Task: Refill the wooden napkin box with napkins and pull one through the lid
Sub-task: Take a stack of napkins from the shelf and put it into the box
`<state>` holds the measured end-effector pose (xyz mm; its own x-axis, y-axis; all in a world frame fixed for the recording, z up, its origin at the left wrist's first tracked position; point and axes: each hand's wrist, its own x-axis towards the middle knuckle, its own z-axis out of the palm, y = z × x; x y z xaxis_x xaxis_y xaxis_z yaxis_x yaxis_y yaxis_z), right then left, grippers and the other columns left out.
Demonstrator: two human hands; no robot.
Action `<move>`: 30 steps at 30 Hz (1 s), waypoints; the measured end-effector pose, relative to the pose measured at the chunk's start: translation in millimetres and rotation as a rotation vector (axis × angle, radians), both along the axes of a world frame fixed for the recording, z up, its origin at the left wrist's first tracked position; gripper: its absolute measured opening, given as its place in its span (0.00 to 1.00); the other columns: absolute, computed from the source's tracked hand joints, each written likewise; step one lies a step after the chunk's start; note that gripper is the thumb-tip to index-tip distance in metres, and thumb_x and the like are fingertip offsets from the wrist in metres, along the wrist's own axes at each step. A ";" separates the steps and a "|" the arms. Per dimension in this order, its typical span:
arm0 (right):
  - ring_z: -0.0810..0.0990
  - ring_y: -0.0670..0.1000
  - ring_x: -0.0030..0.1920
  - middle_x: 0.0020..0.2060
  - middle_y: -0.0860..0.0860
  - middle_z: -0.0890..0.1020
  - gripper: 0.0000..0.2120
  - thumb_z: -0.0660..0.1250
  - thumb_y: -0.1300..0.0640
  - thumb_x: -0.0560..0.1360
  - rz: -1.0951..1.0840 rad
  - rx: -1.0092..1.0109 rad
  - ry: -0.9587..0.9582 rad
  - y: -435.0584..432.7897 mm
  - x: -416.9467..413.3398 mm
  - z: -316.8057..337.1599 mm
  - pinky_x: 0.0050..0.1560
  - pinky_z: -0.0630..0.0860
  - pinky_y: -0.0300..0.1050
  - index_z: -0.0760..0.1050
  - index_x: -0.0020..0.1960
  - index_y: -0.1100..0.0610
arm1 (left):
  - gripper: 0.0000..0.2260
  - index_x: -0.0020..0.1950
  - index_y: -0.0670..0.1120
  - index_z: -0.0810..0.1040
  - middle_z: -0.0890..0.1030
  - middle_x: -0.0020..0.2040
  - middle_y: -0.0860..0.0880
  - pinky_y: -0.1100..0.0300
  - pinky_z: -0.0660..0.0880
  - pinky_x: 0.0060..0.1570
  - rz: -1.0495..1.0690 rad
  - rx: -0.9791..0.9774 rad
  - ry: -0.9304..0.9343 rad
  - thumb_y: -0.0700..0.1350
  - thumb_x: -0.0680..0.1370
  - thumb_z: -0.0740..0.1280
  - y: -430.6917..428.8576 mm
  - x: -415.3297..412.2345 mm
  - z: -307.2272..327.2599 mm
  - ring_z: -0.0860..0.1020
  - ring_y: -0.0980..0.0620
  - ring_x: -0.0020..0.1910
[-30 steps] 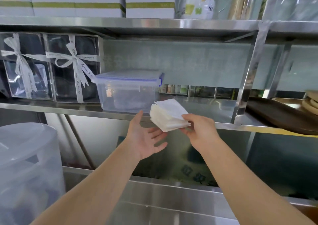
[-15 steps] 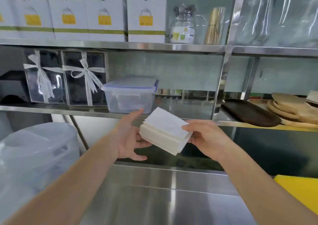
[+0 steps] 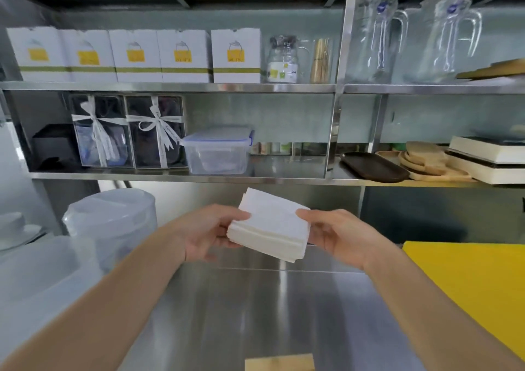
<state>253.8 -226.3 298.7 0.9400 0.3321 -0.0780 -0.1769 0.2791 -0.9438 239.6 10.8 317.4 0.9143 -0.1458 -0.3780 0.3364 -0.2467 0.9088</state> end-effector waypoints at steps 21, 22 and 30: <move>0.76 0.51 0.49 0.42 0.49 0.86 0.24 0.76 0.44 0.55 -0.173 -0.220 0.251 -5.1 -143.6 -106.7 0.45 0.64 0.46 0.81 0.48 0.54 | 0.08 0.46 0.43 0.82 0.85 0.44 0.46 0.65 0.73 0.34 -0.036 0.073 -0.064 0.46 0.71 0.70 -21.1 -114.6 -68.0 0.80 0.51 0.40; 0.77 0.50 0.49 0.41 0.48 0.86 0.23 0.76 0.45 0.55 -0.184 -0.251 0.261 -6.6 -149.5 -111.4 0.46 0.64 0.47 0.81 0.47 0.54 | 0.07 0.45 0.45 0.83 0.85 0.43 0.48 0.66 0.70 0.34 -0.030 0.081 -0.041 0.47 0.70 0.70 -20.7 -120.9 -74.9 0.80 0.52 0.41; 0.71 0.49 0.45 0.41 0.51 0.76 0.08 0.73 0.56 0.66 -0.288 -0.377 0.328 -13.9 -189.9 -148.2 0.52 0.59 0.46 0.77 0.42 0.58 | 0.07 0.27 0.48 0.80 0.78 0.29 0.53 0.59 0.63 0.48 0.103 0.042 0.090 0.45 0.64 0.75 -25.9 -159.7 -136.2 0.72 0.51 0.37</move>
